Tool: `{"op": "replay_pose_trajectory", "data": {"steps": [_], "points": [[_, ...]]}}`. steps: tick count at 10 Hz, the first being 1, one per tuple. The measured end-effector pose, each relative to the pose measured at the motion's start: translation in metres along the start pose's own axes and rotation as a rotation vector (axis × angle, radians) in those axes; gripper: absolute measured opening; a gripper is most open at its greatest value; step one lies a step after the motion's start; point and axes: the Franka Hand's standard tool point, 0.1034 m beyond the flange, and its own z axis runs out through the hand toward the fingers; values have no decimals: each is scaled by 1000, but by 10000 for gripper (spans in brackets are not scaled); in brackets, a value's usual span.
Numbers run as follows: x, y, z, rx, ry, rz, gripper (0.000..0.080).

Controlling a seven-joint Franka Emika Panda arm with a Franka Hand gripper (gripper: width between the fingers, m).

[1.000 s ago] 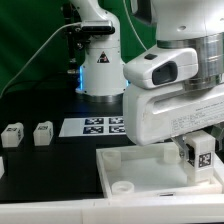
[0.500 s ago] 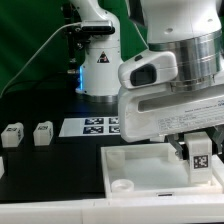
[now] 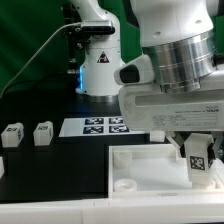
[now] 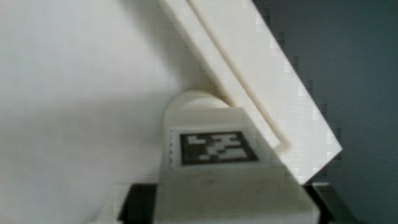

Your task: Assemble one leg

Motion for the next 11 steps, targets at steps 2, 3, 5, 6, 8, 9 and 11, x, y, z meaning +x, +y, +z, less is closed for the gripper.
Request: {"op": "replay_pose_trajectory", "data": {"steps": [2, 3, 5, 6, 8, 9, 11], "points": [[-1, -1, 0, 0, -1, 146, 294], [-2, -1, 1, 1, -3, 254, 294], [0, -3, 3, 72, -2, 527, 294], [-2, -2, 3, 107, -1, 693, 294], [-4, -2, 3, 141, 2, 820, 294], [-4, -2, 4, 140, 2, 807, 294], [-5, -1, 5, 136, 7, 731, 551]]}}
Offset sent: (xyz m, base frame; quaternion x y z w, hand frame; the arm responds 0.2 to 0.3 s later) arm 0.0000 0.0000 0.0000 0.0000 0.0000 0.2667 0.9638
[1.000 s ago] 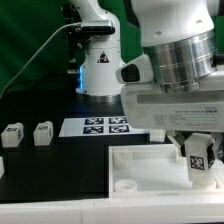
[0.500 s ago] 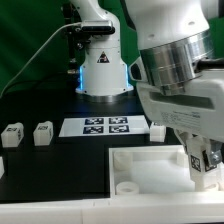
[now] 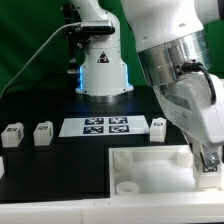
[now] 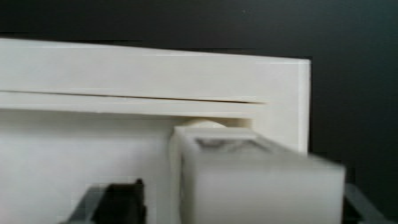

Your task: Assemble one leg

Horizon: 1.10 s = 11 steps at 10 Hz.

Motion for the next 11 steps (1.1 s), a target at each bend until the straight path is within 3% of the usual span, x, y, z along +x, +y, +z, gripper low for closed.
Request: {"op": "replay_pose_trajectory", "data": {"steps": [1, 2, 4, 8, 10, 11], "points": [[-4, 3, 2, -17, 0, -64, 618], [-16, 4, 3, -37, 13, -184, 618], [-40, 8, 6, -102, 45, -536, 644], [-34, 8, 6, -111, 26, -912, 649], [-28, -2, 1, -123, 30, -1146, 649], [-27, 4, 4, -133, 22, -1281, 649]]}}
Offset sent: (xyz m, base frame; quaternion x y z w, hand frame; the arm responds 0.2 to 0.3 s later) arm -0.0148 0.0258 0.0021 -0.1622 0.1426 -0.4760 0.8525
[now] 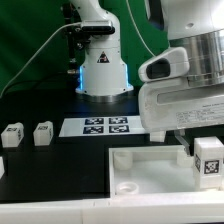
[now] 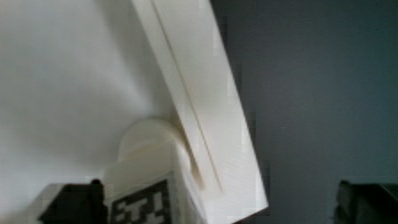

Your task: Assemble one leg

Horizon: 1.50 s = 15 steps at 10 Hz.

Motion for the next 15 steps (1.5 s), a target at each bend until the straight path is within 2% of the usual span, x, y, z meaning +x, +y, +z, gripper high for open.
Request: {"op": "replay_pose_trajectory", "data": {"steps": [3, 7, 11, 14, 15], "points": [[-1, 7, 5, -7, -7, -284, 649], [6, 15, 5, -6, -14, -275, 649], [13, 10, -8, -3, 11, -280, 649], [13, 10, -7, -3, 13, -281, 649], [13, 10, -7, -2, 13, -265, 619]]}}
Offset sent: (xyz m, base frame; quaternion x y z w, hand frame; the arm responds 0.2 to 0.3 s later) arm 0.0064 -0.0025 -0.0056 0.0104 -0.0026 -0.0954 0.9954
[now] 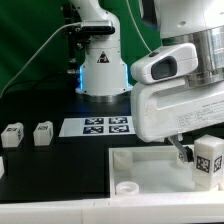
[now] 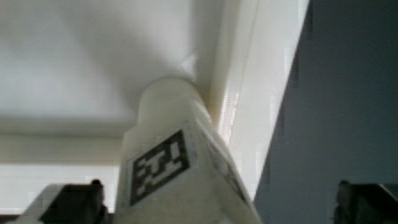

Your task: Assemble one leg

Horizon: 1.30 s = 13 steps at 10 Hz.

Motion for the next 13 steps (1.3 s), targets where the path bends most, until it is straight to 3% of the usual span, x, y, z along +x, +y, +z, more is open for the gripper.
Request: {"op": "replay_pose_trajectory", "data": {"steps": [1, 2, 7, 8, 9, 10, 13], "points": [[0, 0, 0, 0, 0, 12, 619], [0, 4, -1, -5, 1, 14, 447], [-1, 9, 0, -2, 1, 466, 419], [-1, 8, 0, -1, 0, 523, 337], [-1, 9, 0, 0, 0, 645, 337], [-1, 9, 0, 6, -1, 744, 302], [-2, 9, 1, 69, -15, 1141, 303]]}}
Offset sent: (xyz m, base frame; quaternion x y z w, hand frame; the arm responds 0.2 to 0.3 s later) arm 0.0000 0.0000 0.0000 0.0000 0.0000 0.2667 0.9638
